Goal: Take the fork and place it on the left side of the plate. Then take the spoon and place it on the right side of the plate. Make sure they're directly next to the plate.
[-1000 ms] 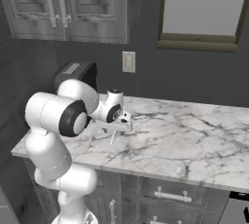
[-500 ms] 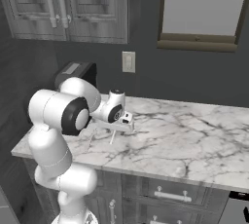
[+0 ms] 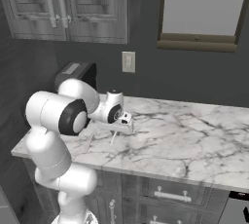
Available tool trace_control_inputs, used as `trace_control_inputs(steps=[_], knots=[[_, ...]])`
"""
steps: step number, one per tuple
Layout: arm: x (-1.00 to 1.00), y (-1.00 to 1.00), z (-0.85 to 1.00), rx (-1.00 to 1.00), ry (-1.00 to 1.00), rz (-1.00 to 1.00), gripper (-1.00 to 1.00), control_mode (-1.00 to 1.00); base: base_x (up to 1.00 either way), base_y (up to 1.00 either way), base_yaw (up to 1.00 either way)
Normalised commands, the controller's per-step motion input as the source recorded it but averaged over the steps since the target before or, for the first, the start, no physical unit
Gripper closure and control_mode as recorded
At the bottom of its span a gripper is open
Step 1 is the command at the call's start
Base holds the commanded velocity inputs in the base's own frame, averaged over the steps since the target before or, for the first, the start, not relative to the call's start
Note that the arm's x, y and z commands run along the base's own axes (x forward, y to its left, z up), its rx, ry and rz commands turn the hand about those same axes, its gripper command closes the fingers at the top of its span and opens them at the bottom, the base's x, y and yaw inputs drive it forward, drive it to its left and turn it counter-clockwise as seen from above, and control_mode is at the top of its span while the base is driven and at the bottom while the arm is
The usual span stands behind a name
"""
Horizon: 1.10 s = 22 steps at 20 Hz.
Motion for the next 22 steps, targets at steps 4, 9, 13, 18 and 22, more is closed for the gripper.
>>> trace_control_inputs(steps=[4, 9, 13, 18, 22], knots=[[-0.48, 0.00, 0.03, -0.04, -0.05, -0.07, 1.00, -1.00, 0.00, 0.00, 0.00], [-0.71, -0.06, 0.29, 0.00, -0.03, -0.09, 1.00, -1.00, 0.00, 0.00, 0.00], [-0.67, -0.08, 0.66, 0.00, 0.00, -0.09, 1.00, -1.00, 0.00, 0.00, 0.00], [-0.61, -0.07, 0.79, 0.00, 0.00, -0.09, 1.00, -1.00, 0.00, 0.00, 0.00], [-0.57, -0.06, 0.84, 0.00, 0.00, -0.10, 1.00, -1.00, 0.00, 0.00, 0.00]])
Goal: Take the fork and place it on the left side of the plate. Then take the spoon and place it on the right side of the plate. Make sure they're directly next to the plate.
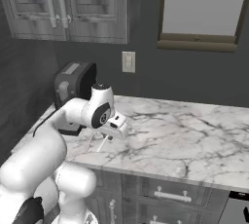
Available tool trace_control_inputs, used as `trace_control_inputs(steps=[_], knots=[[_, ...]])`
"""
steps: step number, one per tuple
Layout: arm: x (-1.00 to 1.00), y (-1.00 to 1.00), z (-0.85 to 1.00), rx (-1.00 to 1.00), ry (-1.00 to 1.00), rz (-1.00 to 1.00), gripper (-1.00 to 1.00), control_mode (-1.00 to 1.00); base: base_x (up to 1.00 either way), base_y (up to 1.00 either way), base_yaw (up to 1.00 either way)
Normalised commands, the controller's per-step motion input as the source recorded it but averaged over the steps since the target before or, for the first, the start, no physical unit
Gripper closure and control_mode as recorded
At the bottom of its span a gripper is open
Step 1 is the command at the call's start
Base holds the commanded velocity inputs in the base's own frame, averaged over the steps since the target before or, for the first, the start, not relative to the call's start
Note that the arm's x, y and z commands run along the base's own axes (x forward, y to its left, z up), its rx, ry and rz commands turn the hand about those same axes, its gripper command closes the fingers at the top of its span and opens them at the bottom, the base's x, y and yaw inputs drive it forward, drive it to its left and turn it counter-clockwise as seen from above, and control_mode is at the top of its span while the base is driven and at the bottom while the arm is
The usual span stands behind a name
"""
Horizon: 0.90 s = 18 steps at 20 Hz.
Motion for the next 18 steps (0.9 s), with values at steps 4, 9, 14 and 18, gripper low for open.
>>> trace_control_inputs(steps=[4, 9, 14, 18], knots=[[-0.59, -0.02, 0.87, 0.00, 0.00, -0.07, 1.00, -1.00, 0.00, 0.00, 0.00], [-0.52, 0.00, 0.80, 0.00, 0.00, -0.05, 1.00, -1.00, 0.00, 0.00, 0.00], [-0.44, -0.02, 0.83, 0.00, 0.00, -0.09, 1.00, -1.00, 0.00, 0.00, 0.00], [-0.44, 0.00, 0.76, 0.00, 0.00, -0.10, 1.00, -1.00, 0.00, 0.00, 0.00]])
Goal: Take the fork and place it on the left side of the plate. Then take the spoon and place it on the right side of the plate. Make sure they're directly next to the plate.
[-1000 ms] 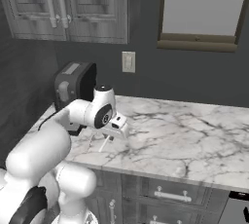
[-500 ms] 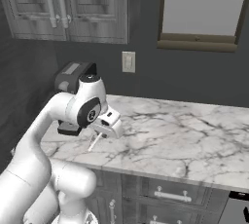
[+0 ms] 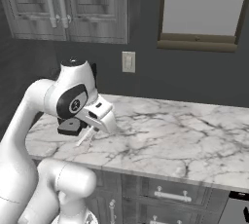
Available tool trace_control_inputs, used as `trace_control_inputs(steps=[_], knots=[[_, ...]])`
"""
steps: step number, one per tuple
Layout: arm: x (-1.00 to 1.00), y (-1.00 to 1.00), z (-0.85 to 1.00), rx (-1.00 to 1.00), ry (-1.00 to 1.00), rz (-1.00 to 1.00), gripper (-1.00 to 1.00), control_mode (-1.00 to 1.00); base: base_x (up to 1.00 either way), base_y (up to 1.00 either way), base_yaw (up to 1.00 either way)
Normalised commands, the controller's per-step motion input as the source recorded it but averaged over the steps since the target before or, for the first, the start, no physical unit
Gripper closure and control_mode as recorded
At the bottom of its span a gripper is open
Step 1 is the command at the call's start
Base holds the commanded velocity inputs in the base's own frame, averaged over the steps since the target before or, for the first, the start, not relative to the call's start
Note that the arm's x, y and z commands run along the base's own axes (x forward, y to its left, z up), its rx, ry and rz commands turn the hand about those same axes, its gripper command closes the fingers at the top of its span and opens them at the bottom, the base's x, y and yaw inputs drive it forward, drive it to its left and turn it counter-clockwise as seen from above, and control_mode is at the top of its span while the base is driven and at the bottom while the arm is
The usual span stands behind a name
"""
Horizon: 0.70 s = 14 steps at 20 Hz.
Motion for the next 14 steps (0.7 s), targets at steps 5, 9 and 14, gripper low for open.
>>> trace_control_inputs(steps=[5, 9, 14], knots=[[-0.28, 0.01, 0.33, 0.00, 0.00, -0.09, 1.00, 1.00, -0.01, 0.03, -0.01], [0.00, 0.00, 0.00, 0.00, 0.00, 0.00, 1.00, 1.00, -0.20, 0.20, 0.01], [0.00, 0.00, 0.00, 0.00, 0.00, 0.00, 1.00, 1.00, -0.95, 0.18, -0.05]])
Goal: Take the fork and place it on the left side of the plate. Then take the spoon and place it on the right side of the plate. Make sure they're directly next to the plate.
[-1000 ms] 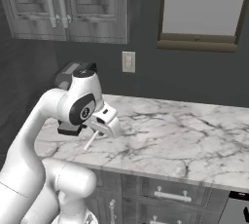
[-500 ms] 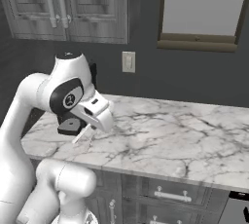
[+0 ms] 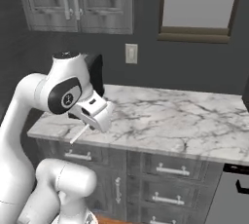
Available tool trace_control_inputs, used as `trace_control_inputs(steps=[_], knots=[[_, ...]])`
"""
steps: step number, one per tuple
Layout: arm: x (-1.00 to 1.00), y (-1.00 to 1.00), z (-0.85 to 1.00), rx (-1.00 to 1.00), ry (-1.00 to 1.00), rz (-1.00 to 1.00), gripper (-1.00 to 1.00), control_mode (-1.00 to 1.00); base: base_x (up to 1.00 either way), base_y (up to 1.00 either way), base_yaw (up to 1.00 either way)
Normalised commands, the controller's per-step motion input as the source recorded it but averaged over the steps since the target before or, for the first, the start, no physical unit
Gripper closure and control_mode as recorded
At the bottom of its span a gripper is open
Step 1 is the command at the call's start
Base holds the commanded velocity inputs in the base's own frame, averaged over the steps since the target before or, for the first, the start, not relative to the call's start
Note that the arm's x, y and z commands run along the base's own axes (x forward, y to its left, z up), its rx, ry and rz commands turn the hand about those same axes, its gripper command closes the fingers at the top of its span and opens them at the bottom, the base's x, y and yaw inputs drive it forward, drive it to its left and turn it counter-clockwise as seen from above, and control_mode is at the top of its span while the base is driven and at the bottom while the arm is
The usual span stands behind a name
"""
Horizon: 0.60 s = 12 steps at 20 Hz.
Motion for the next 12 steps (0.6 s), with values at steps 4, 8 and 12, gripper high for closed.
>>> trace_control_inputs(steps=[4, 8, 12], knots=[[0.00, 0.00, 0.00, 0.00, 0.00, 0.00, 1.00, 1.00, -0.88, 0.20, -0.20], [0.00, 0.00, 0.00, 0.00, 0.00, 0.00, 1.00, 1.00, -0.59, 0.28, -0.38], [0.00, 0.00, 0.00, 0.00, 0.00, 0.00, 1.00, 1.00, -0.34, 0.36, -0.53]])
